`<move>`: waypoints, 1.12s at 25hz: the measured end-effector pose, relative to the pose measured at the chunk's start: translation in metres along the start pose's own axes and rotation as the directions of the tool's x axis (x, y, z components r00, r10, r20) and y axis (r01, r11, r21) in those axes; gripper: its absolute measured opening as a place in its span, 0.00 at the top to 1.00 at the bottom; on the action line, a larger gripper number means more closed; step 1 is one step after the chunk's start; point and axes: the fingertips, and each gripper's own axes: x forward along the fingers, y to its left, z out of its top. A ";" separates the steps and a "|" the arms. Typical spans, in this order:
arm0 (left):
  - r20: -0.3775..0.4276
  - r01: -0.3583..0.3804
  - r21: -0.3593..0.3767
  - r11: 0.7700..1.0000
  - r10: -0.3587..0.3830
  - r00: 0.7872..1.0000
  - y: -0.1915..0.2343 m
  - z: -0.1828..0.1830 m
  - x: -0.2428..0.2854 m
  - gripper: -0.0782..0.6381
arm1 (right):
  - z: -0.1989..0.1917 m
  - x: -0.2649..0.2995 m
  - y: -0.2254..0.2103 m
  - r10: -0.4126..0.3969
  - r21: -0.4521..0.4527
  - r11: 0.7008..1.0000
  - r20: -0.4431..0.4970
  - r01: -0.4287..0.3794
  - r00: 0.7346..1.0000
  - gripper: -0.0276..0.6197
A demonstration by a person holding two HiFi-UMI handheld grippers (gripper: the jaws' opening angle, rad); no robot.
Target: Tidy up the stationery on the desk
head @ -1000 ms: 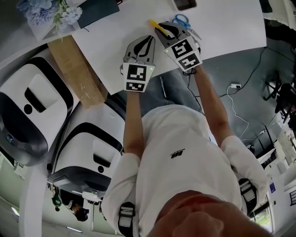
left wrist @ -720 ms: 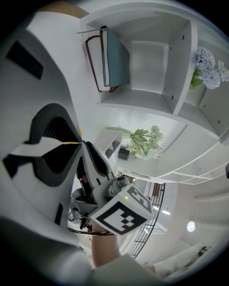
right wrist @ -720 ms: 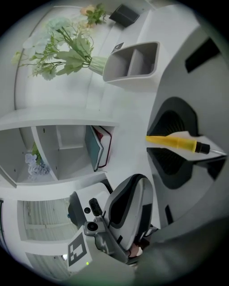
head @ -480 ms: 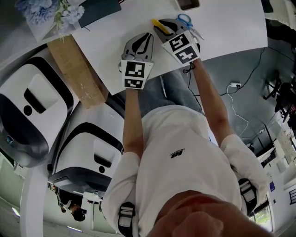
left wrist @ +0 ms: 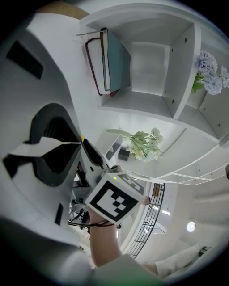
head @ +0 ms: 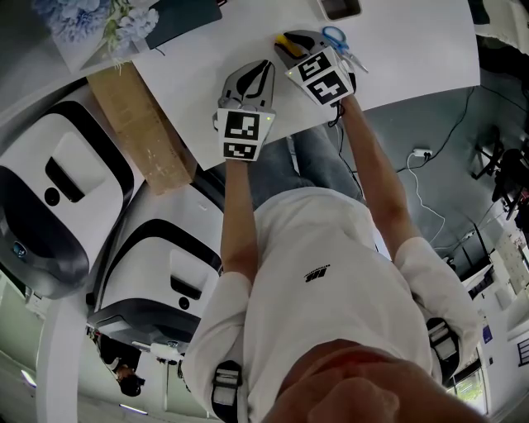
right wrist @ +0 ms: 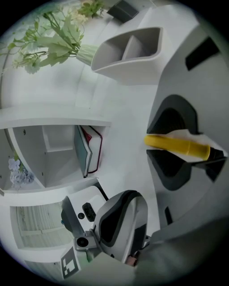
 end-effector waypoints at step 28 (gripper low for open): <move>0.082 0.026 0.061 0.998 -0.031 0.996 -0.045 0.076 0.013 0.89 | 0.027 -0.126 -0.053 -0.129 0.142 0.986 0.288 0.091 0.949 0.86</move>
